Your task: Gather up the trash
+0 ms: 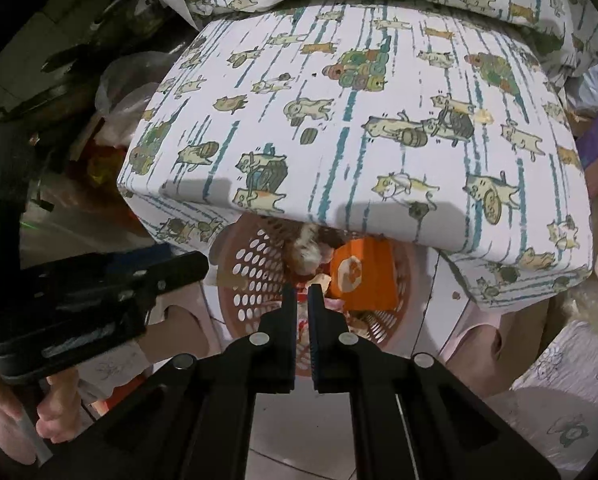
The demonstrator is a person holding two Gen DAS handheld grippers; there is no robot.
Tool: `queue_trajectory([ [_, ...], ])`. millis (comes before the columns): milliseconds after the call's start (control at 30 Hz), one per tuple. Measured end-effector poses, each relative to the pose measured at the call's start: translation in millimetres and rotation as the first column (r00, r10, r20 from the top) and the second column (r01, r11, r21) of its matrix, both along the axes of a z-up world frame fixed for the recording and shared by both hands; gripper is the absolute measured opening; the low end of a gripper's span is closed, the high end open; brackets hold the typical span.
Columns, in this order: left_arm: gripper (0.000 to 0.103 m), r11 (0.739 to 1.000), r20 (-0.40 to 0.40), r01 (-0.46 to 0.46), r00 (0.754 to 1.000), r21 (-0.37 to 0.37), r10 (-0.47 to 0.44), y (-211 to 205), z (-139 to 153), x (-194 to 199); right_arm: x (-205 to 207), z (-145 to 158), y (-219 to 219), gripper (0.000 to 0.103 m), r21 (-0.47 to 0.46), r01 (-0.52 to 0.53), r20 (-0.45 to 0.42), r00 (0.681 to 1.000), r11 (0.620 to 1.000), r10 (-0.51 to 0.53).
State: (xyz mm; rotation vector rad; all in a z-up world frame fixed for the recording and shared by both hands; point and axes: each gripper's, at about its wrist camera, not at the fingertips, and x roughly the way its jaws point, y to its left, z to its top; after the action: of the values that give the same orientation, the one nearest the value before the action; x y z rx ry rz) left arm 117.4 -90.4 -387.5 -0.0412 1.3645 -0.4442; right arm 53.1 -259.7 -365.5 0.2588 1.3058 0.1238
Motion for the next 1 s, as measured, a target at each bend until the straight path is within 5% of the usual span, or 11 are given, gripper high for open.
queue_trajectory([
  [167, 0.071, 0.992, 0.14, -0.018, 0.99, 0.125, 0.0, 2.4, 20.9, 2.0, 1.7, 9.5, 2.2, 0.006, -0.067, -0.027, 0.05, 0.998, 0.997, 0.031],
  [567, 0.071, 0.99, 0.375, -0.111, 0.924, 0.082, 0.073, 26.7, 109.1, -11.3, -4.2, 46.8, -3.9, 0.006, -0.138, -0.017, 0.17, 0.985, 0.99, 0.041],
  [667, 0.071, 0.994, 0.482, -0.101, 0.874, 0.05, 0.064, 32.9, 155.5, -31.8, -6.3, 72.8, -2.9, 0.006, -0.193, -0.022, 0.224, 0.972, 0.981, 0.065],
  [767, 0.071, 0.991, 0.576, -0.123, 0.815, 0.059, 0.067, 37.9, 204.6, -49.2, -12.3, 116.5, -4.6, 0.006, -0.138, -0.022, 0.302, 0.951, 0.99, 0.063],
  [867, 0.071, 0.989, 0.592, -0.136, 0.802, 0.057, 0.076, 45.4, 247.7, -60.4, -24.6, 174.5, -3.6, 0.024, -0.116, -0.008, 0.418, 0.907, 0.993, 0.057],
  [933, 0.071, 0.989, 0.602, -0.139, 0.794, 0.045, 0.085, 50.2, 267.9, -69.5, -32.0, 207.9, -3.2, 0.053, -0.1, 0.013, 0.468, 0.883, 0.995, 0.035],
  [1000, 0.074, 0.988, 0.626, -0.15, 0.774, 0.033, 0.097, 55.2, 288.7, -80.7, -35.4, 238.5, -1.5, 0.055, -0.123, 0.033, 0.474, 0.88, 0.992, 0.029],
])
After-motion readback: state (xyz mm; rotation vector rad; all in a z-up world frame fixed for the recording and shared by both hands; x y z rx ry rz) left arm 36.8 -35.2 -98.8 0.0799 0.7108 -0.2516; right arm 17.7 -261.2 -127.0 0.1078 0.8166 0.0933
